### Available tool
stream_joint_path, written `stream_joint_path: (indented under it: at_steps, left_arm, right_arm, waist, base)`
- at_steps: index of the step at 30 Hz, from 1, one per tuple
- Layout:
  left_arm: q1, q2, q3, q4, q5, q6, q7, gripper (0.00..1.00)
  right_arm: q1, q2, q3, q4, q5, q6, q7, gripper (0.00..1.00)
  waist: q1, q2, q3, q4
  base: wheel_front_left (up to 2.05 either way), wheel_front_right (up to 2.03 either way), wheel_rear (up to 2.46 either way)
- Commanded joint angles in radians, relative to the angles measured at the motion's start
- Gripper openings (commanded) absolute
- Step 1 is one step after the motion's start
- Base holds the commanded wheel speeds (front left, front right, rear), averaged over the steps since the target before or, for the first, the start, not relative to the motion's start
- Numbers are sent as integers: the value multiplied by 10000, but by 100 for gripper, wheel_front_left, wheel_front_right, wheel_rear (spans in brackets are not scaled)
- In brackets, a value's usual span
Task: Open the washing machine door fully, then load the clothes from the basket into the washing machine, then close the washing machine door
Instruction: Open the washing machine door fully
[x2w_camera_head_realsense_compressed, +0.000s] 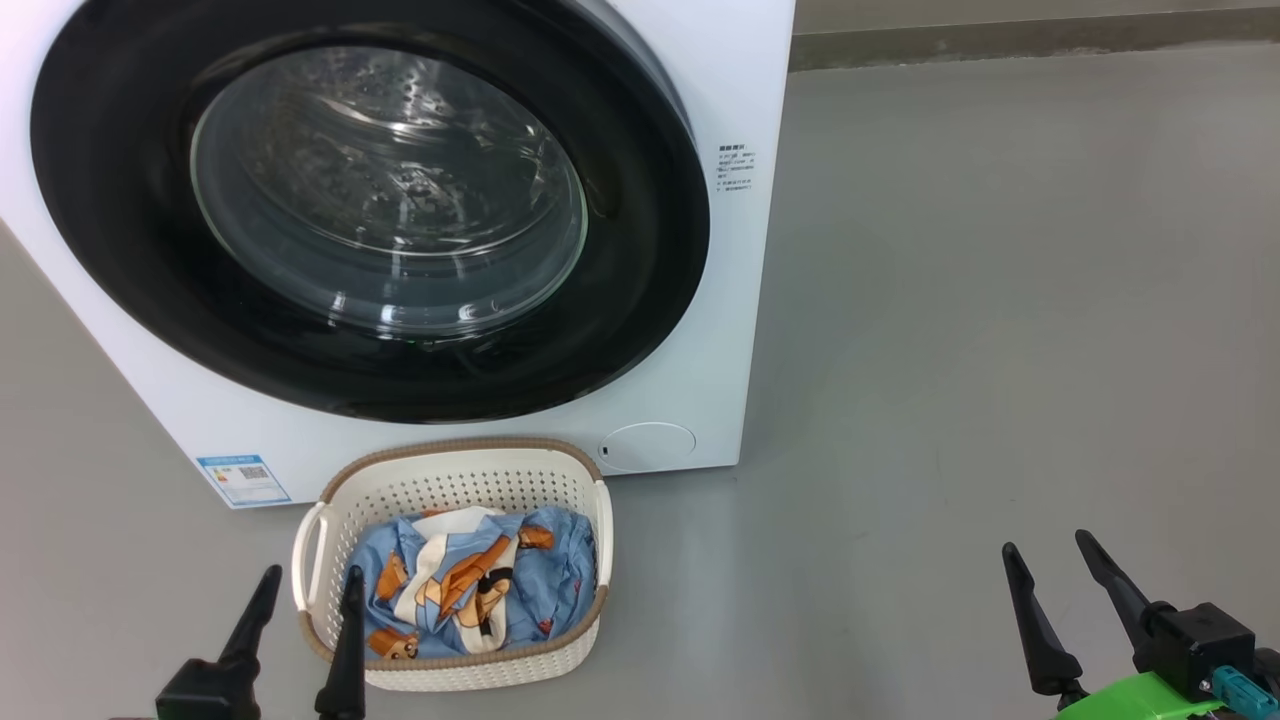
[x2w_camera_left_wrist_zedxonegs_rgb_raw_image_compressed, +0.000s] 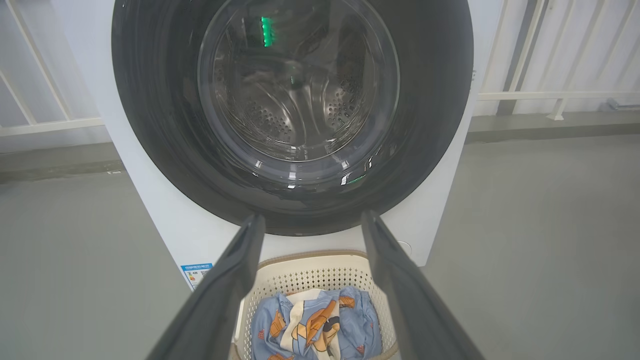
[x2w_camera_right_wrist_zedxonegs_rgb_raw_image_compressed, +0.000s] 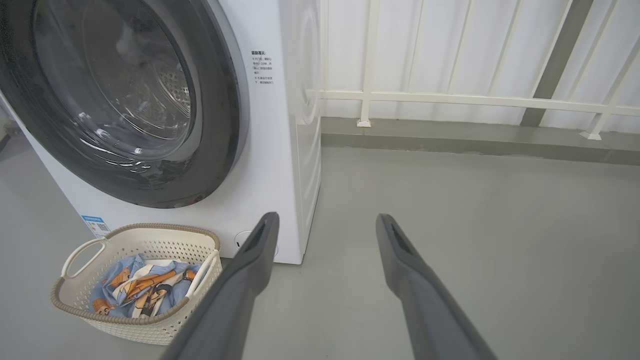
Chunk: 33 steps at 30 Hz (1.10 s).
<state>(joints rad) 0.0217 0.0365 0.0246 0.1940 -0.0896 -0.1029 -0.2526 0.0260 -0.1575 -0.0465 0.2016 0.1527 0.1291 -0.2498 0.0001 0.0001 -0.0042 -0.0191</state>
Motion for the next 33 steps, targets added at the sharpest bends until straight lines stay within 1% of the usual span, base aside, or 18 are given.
stream_joint_path:
  at_steps: [1,9,10,11,12,16,19,22,25,26,29,30,31,32,33]
  left_arm:
    - [-169,137,338,-224,-82,-61,-92,100]
    - [-134,137,354,-253,-101,-83,-92,100]
    - [-129,137,346,-246,-107,-87,-92,100]
    - [-126,137,342,-238,-119,-91,-92,100]
    - [-124,137,345,-230,-130,-92,-92,100]
    - [-91,137,369,-220,-189,-92,-92,100]
    - [-62,137,384,-229,-273,-48,-92,100]
    - [-34,137,326,-289,-327,21,-92,100]
    - [-11,137,311,-327,-365,30,-92,100]
    - [-11,137,311,-327,-365,30,-92,100]
    - [-4,137,327,-330,-339,28,-92,100]
    - [-4,137,327,-330,-339,28,-92,100]
    - [-15,137,329,-332,-305,24,-92,100]
    - [-50,137,383,-355,-185,0,-92,100]
    - [-50,137,383,-355,-185,0,-92,100]
  right_arm:
    - [-35,-120,199,-280,-11,16,-120,100]
    - [-6,-50,194,-417,91,16,-120,100]
    - [1,-46,213,-419,130,16,-120,68]
    - [6,-51,233,-422,163,16,-120,32]
    - [11,-60,252,-427,189,16,-120,0]
    - [8,17,194,-527,469,16,-120,0]
    - [-11,316,-55,-625,1287,16,-120,0]
    - [-56,582,-375,-553,2691,16,-120,0]
    - [-149,698,-620,-464,4242,16,-120,0]
    - [-149,698,-620,-464,4242,16,-120,0]
    - [-317,769,-913,-394,6126,16,-120,0]
    - [-317,769,-913,-394,6126,16,-120,0]
    - [-377,757,-1018,-353,6726,16,-120,0]
    - [-532,555,-1227,-212,8333,16,-120,0]
    - [-532,555,-1227,-212,8333,16,-120,0]
  waist:
    - [0,-1,-3,-1]
    - [0,-1,-11,12]
    - [0,-1,-11,16]
    - [0,-1,-9,20]
    - [0,-1,-7,22]
    - [-1,-1,14,-8]
    - [-1,-1,46,-55]
    - [-1,-1,78,-93]
    - [-1,-1,139,-113]
    - [-1,-1,139,-113]
    - [-1,-1,225,-124]
    - [-1,-1,225,-124]
    - [-1,-1,261,-124]
    - [-1,-1,363,-120]
    - [-1,-1,363,-120]
  base:
    - [0,0,0]
    - [0,0,0]
    - [0,0,0]
    - [0,0,0]
    - [0,0,0]
    - [0,0,0]
    - [0,0,0]
    - [0,0,0]
    - [0,0,0]
    - [0,0,0]
    - [0,0,0]
    - [0,0,0]
    - [0,0,0]
    - [0,0,0]
    - [0,0,0]
